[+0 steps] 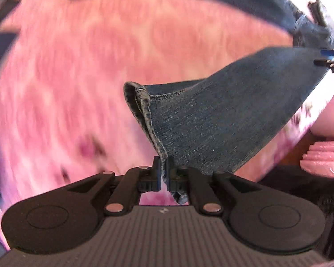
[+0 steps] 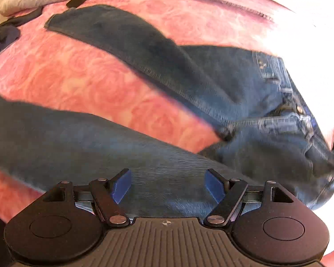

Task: Fold clothes

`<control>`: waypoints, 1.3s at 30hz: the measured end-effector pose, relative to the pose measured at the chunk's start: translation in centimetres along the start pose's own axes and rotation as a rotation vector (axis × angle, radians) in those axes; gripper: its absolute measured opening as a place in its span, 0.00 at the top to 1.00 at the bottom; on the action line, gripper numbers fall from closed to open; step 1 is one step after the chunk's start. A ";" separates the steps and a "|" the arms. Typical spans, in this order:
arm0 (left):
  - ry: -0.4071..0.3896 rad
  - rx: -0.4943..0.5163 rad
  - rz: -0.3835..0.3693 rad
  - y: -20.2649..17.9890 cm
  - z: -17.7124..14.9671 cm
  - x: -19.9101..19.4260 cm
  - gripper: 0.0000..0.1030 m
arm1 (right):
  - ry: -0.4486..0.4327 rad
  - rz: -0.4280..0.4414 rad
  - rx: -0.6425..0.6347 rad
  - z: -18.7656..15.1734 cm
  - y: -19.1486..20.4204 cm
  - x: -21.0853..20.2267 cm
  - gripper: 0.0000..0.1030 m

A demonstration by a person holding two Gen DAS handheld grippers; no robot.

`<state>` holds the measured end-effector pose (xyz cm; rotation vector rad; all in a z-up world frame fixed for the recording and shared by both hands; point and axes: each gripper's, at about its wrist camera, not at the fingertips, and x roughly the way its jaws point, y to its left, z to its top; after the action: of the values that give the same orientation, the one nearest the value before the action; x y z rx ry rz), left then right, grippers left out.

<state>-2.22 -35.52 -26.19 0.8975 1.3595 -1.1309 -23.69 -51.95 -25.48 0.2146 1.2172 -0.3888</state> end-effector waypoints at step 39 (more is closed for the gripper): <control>-0.005 -0.156 0.332 -1.0 -5.2 -1.5 0.97 | -0.157 -0.206 1.124 -19.3 -28.7 -3.6 0.89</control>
<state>-4.44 -30.62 -24.83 0.9626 1.2218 -0.7620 -53.01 -70.58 -27.32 1.0015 0.7515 -1.2273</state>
